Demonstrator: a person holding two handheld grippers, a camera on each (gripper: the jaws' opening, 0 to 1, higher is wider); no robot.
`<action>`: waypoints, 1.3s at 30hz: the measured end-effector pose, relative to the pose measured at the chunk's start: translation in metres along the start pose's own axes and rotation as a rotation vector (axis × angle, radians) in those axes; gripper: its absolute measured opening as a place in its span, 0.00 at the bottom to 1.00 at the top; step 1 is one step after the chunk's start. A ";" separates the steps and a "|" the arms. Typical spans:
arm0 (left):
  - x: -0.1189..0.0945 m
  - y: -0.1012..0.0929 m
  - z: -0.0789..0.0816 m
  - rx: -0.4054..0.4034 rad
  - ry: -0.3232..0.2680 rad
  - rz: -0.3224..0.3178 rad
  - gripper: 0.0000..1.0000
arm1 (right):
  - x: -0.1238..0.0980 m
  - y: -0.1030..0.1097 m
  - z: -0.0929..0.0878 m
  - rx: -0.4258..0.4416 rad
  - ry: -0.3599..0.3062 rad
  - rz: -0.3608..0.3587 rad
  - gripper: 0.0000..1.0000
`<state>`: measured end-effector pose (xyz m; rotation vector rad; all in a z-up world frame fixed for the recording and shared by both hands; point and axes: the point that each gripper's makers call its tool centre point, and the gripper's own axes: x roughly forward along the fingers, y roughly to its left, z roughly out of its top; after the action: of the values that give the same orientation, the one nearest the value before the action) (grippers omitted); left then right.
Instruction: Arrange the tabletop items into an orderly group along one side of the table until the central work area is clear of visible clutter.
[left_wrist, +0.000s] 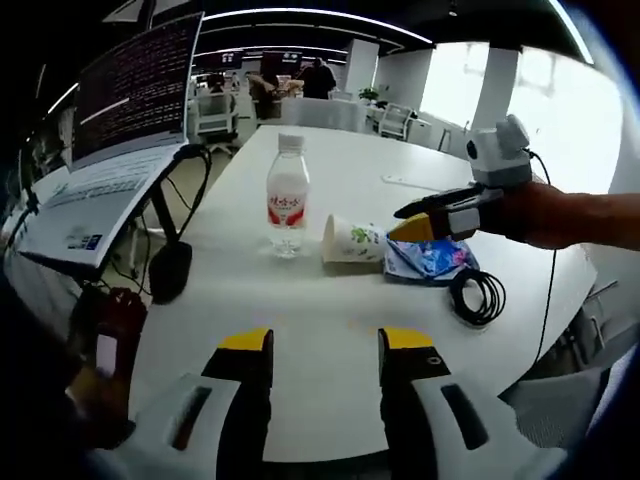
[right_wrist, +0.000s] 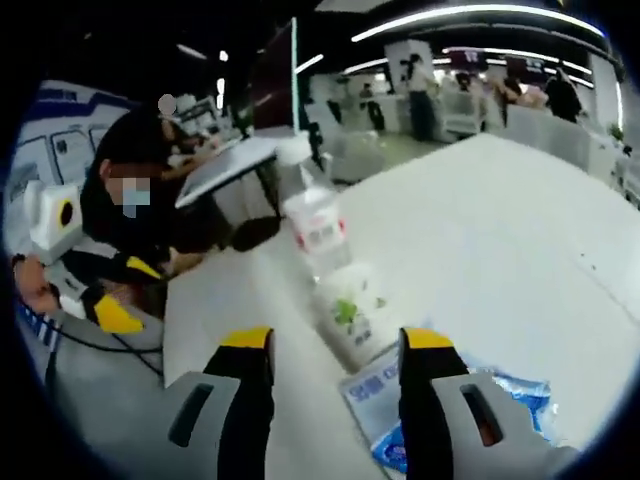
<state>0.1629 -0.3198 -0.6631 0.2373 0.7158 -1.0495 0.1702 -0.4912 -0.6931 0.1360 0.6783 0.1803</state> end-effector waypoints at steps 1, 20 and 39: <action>-0.001 -0.001 -0.001 0.000 0.001 -0.001 0.41 | 0.002 -0.001 -0.001 -0.006 0.006 -0.002 0.50; -0.009 -0.006 -0.005 0.006 0.009 -0.010 0.40 | 0.037 -0.017 -0.010 -0.089 0.092 -0.004 0.56; -0.012 -0.003 -0.006 -0.011 0.012 0.011 0.40 | 0.056 -0.019 -0.034 -0.230 0.218 -0.010 0.37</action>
<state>0.1539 -0.3091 -0.6595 0.2376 0.7299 -1.0336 0.1937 -0.4955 -0.7567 -0.1093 0.8697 0.2651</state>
